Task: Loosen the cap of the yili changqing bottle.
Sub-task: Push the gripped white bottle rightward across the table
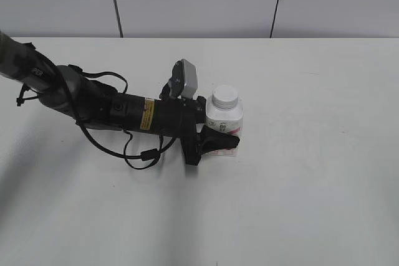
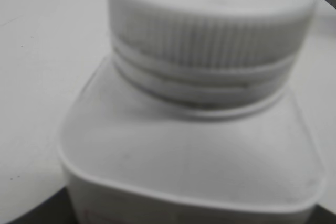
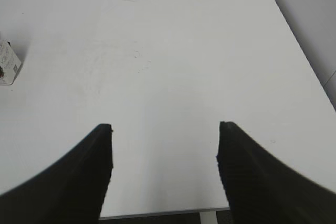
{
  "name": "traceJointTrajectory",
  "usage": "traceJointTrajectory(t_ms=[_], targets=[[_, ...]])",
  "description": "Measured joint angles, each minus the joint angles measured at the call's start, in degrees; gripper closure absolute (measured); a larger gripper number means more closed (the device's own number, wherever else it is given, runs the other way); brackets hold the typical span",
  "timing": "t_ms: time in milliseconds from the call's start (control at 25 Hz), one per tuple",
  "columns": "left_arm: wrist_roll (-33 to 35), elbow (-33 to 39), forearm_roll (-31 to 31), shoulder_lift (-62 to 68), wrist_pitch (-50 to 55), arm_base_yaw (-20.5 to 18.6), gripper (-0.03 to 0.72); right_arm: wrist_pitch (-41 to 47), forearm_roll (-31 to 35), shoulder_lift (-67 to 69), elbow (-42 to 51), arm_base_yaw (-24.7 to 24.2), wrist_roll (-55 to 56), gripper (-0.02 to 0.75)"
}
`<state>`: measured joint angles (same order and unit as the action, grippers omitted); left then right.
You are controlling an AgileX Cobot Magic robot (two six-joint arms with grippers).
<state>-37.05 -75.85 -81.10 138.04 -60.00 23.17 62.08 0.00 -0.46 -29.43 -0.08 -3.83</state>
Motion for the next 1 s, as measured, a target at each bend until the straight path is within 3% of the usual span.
traceJointTrajectory(t_ms=[680,1000], targets=[[0.0,0.0,0.64,0.44,-0.39,0.0,0.291,-0.54,1.79,0.09,-0.3,0.0,0.65,0.237],[0.06,0.0,1.06,0.81,-1.74,0.0,0.291,-0.88,6.23,16.76,-3.93,0.0,0.65,0.237]])
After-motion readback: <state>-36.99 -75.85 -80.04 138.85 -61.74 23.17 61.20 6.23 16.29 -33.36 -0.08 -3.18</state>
